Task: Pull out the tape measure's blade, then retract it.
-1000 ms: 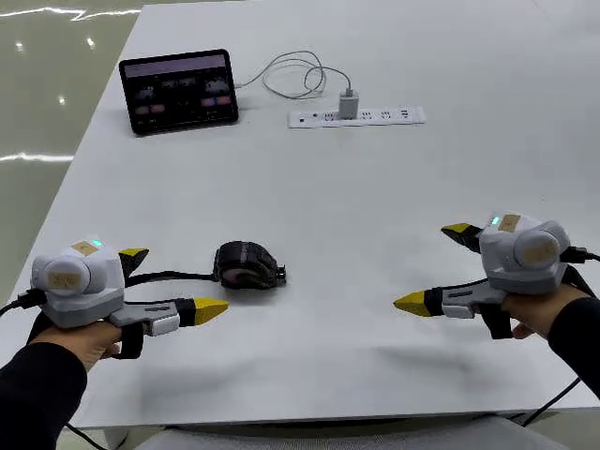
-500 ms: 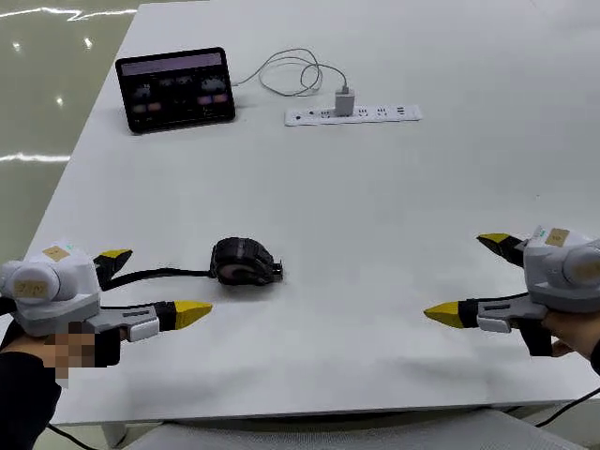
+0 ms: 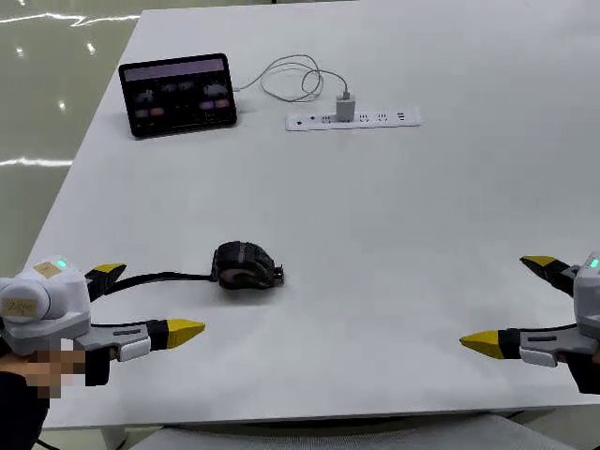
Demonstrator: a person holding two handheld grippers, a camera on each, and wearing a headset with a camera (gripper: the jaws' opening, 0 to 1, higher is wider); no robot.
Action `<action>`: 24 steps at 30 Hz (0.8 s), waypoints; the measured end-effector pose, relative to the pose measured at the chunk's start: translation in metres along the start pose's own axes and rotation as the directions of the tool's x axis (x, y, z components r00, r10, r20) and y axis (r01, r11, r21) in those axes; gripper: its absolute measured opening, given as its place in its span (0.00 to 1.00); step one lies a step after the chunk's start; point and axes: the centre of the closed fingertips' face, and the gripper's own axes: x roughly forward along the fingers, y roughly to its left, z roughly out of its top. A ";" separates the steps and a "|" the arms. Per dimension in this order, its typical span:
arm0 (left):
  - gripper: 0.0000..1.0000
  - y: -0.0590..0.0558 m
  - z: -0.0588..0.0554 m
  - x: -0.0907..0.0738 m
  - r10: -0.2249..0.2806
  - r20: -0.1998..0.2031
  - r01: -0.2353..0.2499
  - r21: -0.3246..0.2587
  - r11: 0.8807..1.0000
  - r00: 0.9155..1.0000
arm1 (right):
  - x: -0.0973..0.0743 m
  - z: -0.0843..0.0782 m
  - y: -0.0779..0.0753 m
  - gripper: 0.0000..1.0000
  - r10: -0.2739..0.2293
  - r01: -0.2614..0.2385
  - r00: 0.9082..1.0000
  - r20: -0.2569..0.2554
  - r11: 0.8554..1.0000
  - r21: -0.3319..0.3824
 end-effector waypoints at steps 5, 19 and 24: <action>1.00 0.000 -0.001 -0.009 -0.001 -0.005 0.001 0.001 1.000 1.000 | -0.008 0.001 -0.002 1.00 -0.011 0.011 1.000 0.010 1.000 0.015; 1.00 0.005 -0.019 -0.029 0.017 -0.053 -0.018 -0.015 1.000 0.998 | -0.021 -0.014 -0.008 1.00 -0.025 0.025 1.000 -0.009 1.000 0.017; 1.00 0.006 -0.019 -0.030 0.023 -0.053 -0.023 -0.006 1.000 0.998 | -0.024 -0.015 -0.011 1.00 -0.034 0.035 0.999 -0.012 0.999 0.023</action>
